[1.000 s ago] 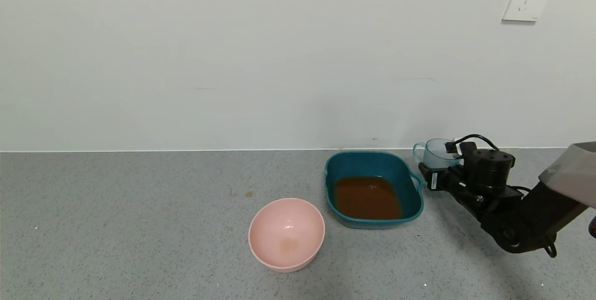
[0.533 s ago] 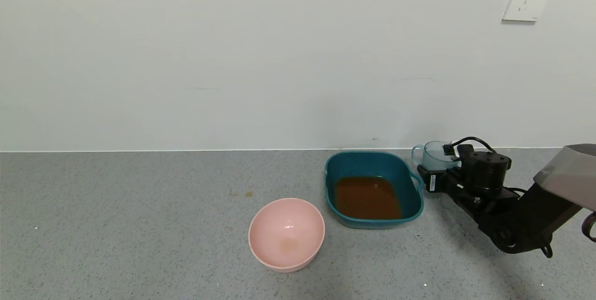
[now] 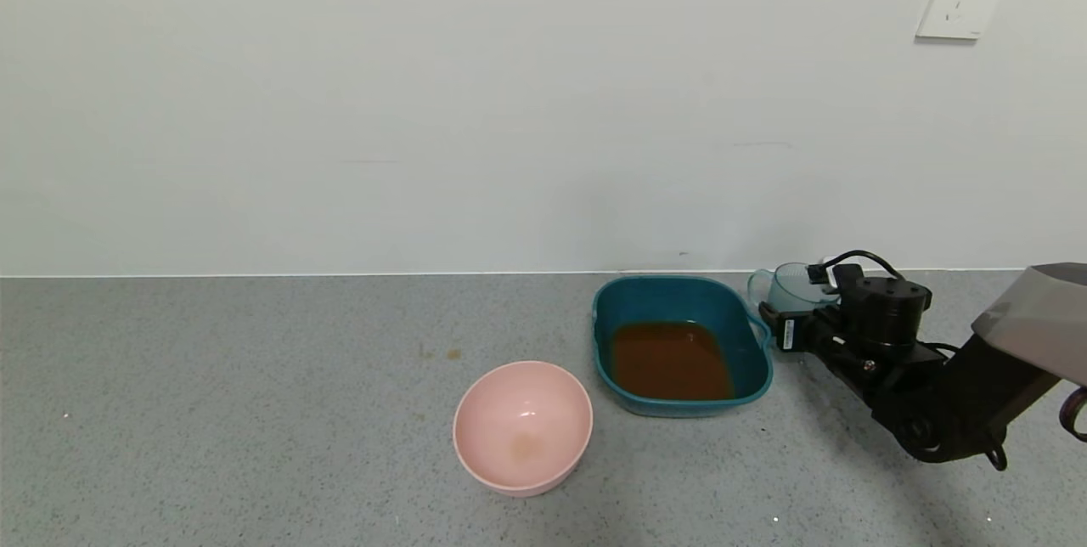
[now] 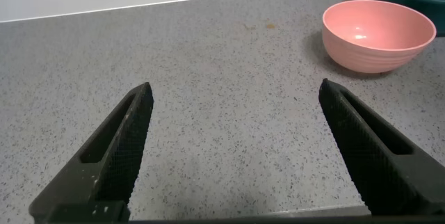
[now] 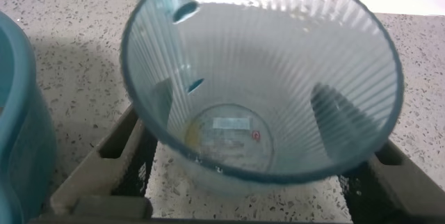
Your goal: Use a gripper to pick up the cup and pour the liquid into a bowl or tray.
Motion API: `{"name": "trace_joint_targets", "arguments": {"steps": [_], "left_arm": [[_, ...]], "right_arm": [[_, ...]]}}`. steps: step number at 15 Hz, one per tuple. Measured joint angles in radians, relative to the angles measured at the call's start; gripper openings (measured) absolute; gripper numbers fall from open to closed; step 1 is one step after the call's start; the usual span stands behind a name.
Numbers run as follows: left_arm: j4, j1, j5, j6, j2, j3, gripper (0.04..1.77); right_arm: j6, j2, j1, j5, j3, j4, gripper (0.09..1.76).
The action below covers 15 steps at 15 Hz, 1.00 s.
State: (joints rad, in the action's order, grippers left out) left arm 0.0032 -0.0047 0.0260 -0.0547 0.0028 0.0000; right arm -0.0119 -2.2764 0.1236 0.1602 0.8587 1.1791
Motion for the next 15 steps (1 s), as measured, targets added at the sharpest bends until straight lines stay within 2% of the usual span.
{"name": "trace_joint_targets", "arguments": {"steps": [6, 15], "left_arm": [[0.000, 0.000, 0.000, 0.000, 0.000, 0.000, 1.72], [0.000, 0.000, 0.000, 0.000, 0.000, 0.000, 1.72]], "right_arm": [[-0.001, 0.003, -0.001, -0.001, 0.000, 0.000, 1.63], [0.000, 0.051, -0.026, -0.075, -0.025, -0.002, 1.68]]}}
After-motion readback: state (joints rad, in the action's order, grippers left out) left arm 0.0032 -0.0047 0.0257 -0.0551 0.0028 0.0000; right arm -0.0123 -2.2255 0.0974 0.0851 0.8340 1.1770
